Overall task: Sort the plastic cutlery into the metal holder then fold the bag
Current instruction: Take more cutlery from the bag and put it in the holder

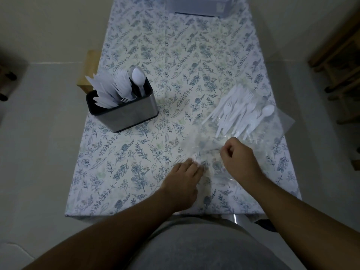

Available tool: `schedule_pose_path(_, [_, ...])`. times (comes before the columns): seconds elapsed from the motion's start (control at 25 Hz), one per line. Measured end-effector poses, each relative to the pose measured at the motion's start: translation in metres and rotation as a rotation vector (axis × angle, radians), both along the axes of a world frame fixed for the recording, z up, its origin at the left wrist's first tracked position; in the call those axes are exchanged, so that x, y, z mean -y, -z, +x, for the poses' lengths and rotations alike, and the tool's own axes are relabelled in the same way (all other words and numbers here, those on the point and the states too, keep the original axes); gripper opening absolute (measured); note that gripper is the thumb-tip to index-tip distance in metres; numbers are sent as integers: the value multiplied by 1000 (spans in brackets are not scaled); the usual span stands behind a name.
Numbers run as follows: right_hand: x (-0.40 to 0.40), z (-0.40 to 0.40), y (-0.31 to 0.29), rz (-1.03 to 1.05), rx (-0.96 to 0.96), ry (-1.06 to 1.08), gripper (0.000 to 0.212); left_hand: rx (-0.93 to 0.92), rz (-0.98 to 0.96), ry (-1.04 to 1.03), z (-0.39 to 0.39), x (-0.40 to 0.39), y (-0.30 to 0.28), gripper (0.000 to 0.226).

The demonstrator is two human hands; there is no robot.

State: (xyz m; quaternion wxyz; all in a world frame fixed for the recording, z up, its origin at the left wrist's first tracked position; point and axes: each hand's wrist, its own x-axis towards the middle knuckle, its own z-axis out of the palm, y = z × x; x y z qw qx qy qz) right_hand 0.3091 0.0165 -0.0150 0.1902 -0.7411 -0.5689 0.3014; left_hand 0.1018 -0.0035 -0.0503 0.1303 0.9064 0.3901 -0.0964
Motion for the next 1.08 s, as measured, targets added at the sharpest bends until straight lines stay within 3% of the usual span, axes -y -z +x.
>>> schedule_pose_path(0.16, [3, -3, -17, -76, 51, -125, 19, -16, -18, 28, 2, 1, -2, 80])
schedule_pose_path(0.36, [2, 17, -58, 197, -62, 217, 14, 7, -129, -113, -27, -1, -16, 52])
schedule_pose_path(0.44, [14, 3, -67, 91, -122, 129, 19, 223, -378, -403, -21, -12, -43, 45])
schedule_pose_path(0.52, [26, -27, -72, -87, -195, -25, 19, 610, -756, -812, -8, -23, -75, 47])
schedule_pose_path(0.56, [30, -43, -74, -156, -242, -109, 19, 757, -846, -972, -4, -26, -82, 41])
schedule_pose_path(0.64, [35, -65, -74, -214, -276, -278, 20, 935, -873, -1218, -4, -32, -89, 21])
schedule_pose_path(0.72, [26, -64, -68, -130, -144, -357, 24, 1075, -911, -1417, -16, -35, -90, 18])
schedule_pose_path(0.8, [6, -40, -51, 51, 79, -329, 35, 1162, -853, -1532, -33, -39, -89, 19])
schedule_pose_path(0.88, [-16, -8, -28, 31, 244, -325, 56, 1196, -679, -1572, -45, -42, -87, 27])
schedule_pose_path(1.0, [-22, 19, 13, -89, 427, -385, 69, 1128, -267, -1437, -55, -39, -81, 47])
schedule_pose_path(1.08, [-13, 24, 32, -14, 471, -388, 64, 1067, -92, -1341, -58, -33, -76, 50])
